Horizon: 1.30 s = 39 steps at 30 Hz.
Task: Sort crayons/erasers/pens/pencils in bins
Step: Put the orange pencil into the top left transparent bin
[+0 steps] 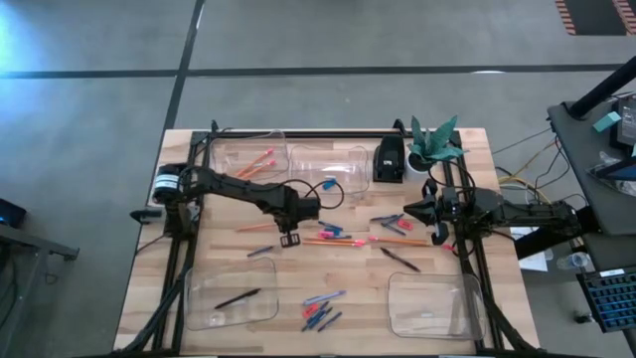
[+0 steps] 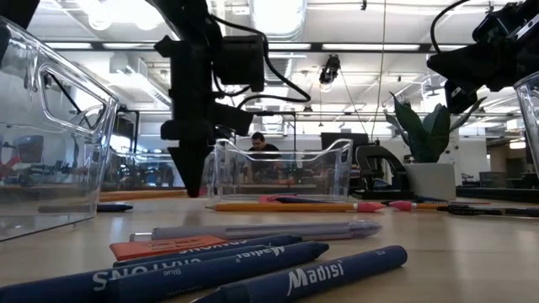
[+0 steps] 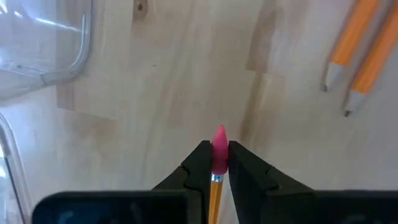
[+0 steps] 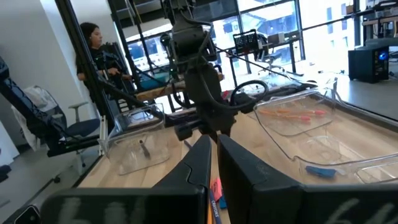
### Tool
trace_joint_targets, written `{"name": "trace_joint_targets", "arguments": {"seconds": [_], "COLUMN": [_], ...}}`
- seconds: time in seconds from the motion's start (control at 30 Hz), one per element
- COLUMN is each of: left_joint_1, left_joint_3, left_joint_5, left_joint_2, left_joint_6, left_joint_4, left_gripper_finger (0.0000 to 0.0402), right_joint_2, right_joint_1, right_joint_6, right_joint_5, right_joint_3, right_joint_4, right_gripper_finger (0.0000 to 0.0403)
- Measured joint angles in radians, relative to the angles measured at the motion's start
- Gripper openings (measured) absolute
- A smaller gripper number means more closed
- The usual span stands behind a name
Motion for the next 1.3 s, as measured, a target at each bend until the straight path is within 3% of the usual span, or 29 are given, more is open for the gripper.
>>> {"name": "trace_joint_targets", "arguments": {"seconds": [0.2,0.5,0.67,0.9,1.0,1.3], "left_joint_1": [0.0,-0.001,-0.001,0.004,0.032,0.232], "left_joint_3": [0.0,0.009,0.009,0.005,-0.001,-0.146], "left_joint_5": [-0.024,-0.043,-0.157,-0.417,-0.485,-0.487], "left_joint_2": [-0.022,-0.188,-0.308,-0.432,-0.438,-0.438], "left_joint_6": [-0.006,-0.002,0.054,0.234,0.334,0.393], "left_joint_4": [0.003,-0.004,0.018,0.155,0.186,0.299], "left_gripper_finger": [0.0027,0.0027,0.0027,0.0027,0.0027,0.0027], "right_joint_2": [0.0,0.0,0.0,0.0,0.0,0.0], "right_joint_1": [0.0,0.0,0.0,0.0,0.0,0.0], "right_joint_6": [0.0,0.0,0.0,0.0,0.0,0.0], "right_joint_5": [0.0,0.0,0.0,0.0,0.0,0.0], "right_joint_3": [0.0,0.0,0.0,0.0,0.0,0.0], "right_joint_4": [0.0,0.0,0.0,0.0,0.0,0.0], "right_gripper_finger": [0.0022,0.0022,0.0022,0.0022,0.0022,0.0022]}}
